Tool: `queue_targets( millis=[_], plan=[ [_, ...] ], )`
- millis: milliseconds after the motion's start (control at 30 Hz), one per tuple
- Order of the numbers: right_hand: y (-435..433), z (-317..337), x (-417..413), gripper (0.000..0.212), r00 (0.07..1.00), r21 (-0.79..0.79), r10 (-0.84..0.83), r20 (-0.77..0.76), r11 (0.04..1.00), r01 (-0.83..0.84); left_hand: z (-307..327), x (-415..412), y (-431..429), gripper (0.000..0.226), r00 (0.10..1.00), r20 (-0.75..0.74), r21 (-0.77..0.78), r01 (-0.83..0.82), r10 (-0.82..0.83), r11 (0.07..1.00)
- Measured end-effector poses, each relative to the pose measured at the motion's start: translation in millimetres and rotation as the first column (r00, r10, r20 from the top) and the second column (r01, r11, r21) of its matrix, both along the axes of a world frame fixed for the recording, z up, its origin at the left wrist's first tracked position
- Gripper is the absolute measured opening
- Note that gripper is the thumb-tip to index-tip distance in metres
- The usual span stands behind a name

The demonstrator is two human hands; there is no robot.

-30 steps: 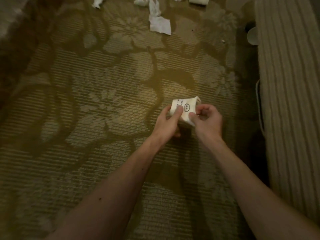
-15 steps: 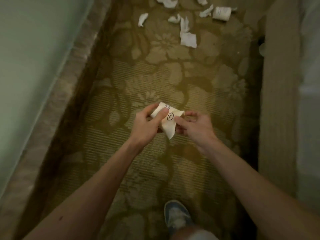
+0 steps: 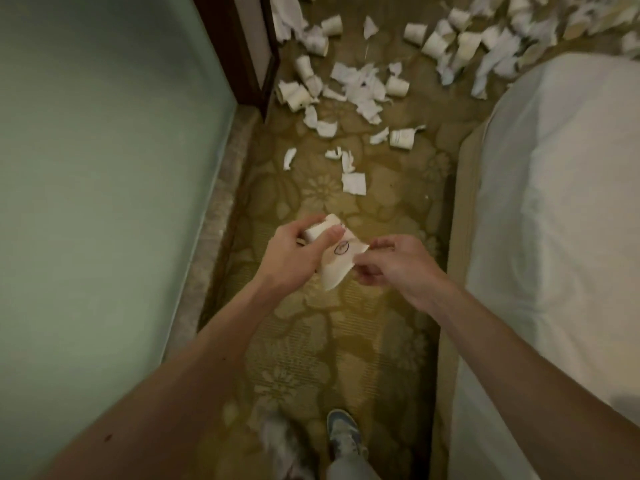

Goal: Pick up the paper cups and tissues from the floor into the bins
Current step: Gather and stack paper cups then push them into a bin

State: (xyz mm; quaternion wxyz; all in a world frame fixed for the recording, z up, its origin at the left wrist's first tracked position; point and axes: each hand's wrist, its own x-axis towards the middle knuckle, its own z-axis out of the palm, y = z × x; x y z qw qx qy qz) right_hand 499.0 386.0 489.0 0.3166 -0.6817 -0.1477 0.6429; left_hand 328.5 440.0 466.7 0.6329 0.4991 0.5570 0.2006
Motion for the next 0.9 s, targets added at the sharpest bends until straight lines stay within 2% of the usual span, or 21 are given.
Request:
queue_targets(
  millis=[33, 100, 167, 233, 300, 367, 433, 533, 700, 800, 900],
  plan=[
    [10, 11, 2, 0.033, 0.993, -0.028, 0.099, 0.058, 0.995, -0.098, 12, -1, 13, 0.055, 0.999, -0.026, 0.008, 0.042, -0.042, 0.999],
    [32, 26, 9, 0.044, 0.924, -0.079, 0.32, 0.209, 0.947, -0.31, 33, -1, 44, 0.058, 0.99, -0.037, 0.007, 0.134, -0.134, 0.991],
    [58, 33, 14, 0.059, 0.859, -0.074, 0.43, 0.277, 0.901, -0.427, 46, 6, 77, 0.061, 0.962, 0.003, -0.006, 0.274, -0.274, 0.962],
    [85, 32, 22, 0.059, 0.86, -0.04, 0.446, 0.247, 0.891, -0.451, 48, 20, 107, 0.052, 0.905, 0.067, -0.014, 0.422, -0.42, 0.906],
    [108, 22, 32, 0.043, 0.903, 0.068, 0.407, 0.14, 0.906, -0.419, 36, 37, 136, 0.053, 0.861, 0.093, -0.017, 0.504, -0.5, 0.864],
    [135, 9, 42, 0.033, 0.927, 0.095, 0.363, 0.093, 0.924, -0.371, 16, 53, 164, 0.07, 0.87, 0.061, -0.039, 0.492, -0.489, 0.87],
    [147, -5, 51, 0.028, 0.956, 0.046, 0.285, 0.067, 0.957, -0.288, 0, 67, 178, 0.072, 0.894, 0.054, -0.125, 0.449, -0.445, 0.885],
    [167, -26, 67, 0.018, 0.974, 0.025, 0.216, 0.07, 0.976, -0.218, -24, 91, 198, 0.052, 0.926, 0.075, -0.171, 0.378, -0.371, 0.91],
    [198, -71, 99, 0.012, 0.992, -0.051, 0.111, 0.06, 0.993, -0.108, -74, 134, 226, 0.032, 0.966, -0.02, -0.286, 0.243, -0.259, 0.927],
    [220, -112, 122, 0.009, 0.994, -0.103, 0.086, 0.067, 0.992, -0.079, -112, 162, 248, 0.03, 0.959, -0.101, -0.336, 0.217, -0.264, 0.917],
    [245, -154, 146, 0.017, 0.99, -0.151, 0.123, 0.076, 0.982, -0.111, -148, 184, 269, 0.017, 0.955, -0.104, -0.41, 0.214, -0.278, 0.887]
  ],
)
